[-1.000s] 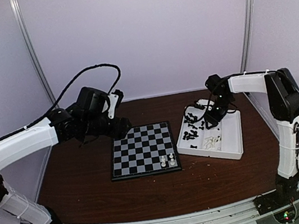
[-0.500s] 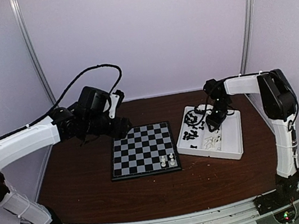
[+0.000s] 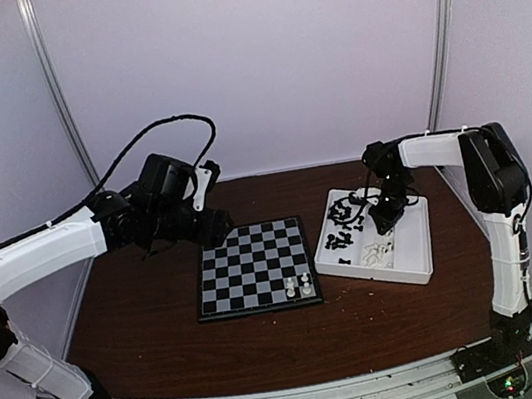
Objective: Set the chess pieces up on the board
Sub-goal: Pick up the chess piece from the storage box, then place the chess piece on the chessboard.
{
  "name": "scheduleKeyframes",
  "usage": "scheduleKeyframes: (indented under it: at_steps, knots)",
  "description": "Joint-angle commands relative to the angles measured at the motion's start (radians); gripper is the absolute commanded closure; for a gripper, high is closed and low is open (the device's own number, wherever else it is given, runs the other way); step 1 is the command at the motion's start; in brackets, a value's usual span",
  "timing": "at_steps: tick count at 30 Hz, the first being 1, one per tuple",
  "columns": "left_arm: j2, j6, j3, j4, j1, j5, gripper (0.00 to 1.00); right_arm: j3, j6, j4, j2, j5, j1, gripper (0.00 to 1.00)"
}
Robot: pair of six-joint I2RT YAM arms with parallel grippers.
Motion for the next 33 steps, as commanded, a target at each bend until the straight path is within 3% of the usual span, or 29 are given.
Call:
scheduleKeyframes:
  at_steps: [1,5,17,26,33]
  knots:
    - [-0.030,-0.005,-0.010,0.025,0.008,0.010,0.29,0.032,0.036,-0.046,-0.047,0.050,0.015,0.93]
    - [-0.039,-0.006,-0.023,0.026,0.008,0.010,0.29,0.019,0.065,-0.006,-0.078,0.042,0.021,1.00]
    - [-0.092,-0.032,-0.086,0.042,0.008,-0.008,0.29,-0.047,0.127,0.142,-0.249,-0.012,0.057,1.00]
    - [-0.082,-0.120,-0.132,0.114,0.093,0.158,0.29,-0.223,0.275,0.496,-0.386,-0.077,0.320,0.98]
    - [-0.100,-0.150,-0.173,0.119,0.131,0.219,0.29,-0.276,0.426,0.800,-0.328,-0.067,0.521,0.97]
